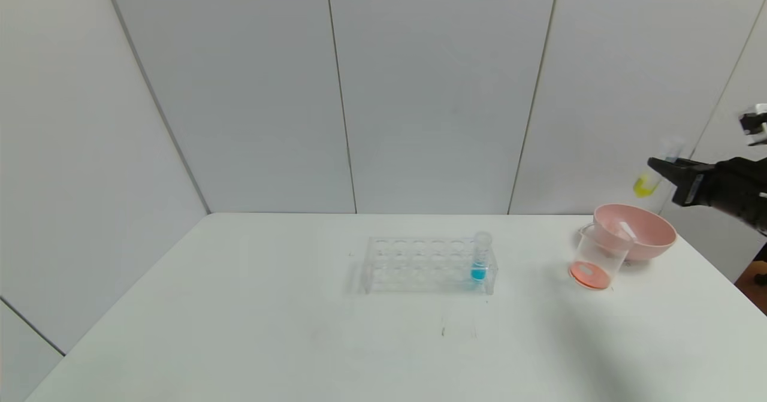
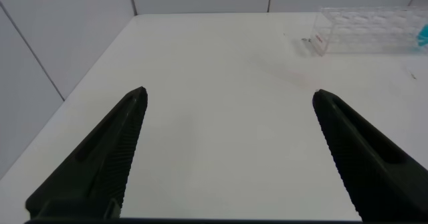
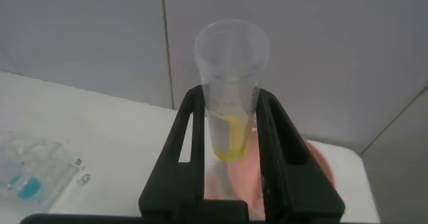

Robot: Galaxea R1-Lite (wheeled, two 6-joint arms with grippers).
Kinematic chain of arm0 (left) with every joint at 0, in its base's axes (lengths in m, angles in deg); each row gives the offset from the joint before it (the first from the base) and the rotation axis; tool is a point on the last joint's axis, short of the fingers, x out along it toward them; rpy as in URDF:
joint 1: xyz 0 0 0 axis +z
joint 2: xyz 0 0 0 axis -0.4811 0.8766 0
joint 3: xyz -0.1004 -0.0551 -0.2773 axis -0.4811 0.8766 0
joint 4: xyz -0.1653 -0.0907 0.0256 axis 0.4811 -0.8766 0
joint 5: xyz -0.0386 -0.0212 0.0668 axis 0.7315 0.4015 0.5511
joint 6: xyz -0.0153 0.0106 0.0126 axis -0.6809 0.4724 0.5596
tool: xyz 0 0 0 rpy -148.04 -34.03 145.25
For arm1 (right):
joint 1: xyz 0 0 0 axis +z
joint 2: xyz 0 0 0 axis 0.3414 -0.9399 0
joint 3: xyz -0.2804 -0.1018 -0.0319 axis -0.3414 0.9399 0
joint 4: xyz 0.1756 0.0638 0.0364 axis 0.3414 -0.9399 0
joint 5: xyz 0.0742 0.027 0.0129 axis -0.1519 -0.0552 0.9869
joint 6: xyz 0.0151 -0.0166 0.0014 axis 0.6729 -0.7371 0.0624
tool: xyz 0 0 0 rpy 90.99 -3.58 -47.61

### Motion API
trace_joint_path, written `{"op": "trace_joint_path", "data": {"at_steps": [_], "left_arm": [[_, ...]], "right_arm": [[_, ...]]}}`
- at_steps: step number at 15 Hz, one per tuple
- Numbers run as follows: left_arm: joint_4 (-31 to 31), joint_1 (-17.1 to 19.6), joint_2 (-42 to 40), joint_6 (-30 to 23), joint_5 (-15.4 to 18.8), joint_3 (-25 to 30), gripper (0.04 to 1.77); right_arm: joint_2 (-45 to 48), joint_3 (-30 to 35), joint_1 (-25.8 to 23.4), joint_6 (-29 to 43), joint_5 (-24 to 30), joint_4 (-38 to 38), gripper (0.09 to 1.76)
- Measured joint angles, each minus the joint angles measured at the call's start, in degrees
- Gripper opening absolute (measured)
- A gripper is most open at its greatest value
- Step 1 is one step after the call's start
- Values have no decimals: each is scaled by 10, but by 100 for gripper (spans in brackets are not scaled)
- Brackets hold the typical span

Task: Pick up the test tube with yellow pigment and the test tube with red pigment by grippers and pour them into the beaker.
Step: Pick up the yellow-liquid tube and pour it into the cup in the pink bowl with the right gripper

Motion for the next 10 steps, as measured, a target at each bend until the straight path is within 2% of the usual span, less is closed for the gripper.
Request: {"op": "trace_joint_path", "data": {"at_steps": [1,3,5,10], "left_arm": [[0,0,0,0,0,0,176],[0,0,0,0,0,0,176],[0,0,0,0,0,0,176],[0,0,0,0,0,0,176]], "right_arm": [[-3,0,-36,-47,49,25,53],[-22,1,-79,-129,91,82,53],[-47,1,-97,-210,106,119,53],[-96,-1,-100,-434,118,122,53]]}}
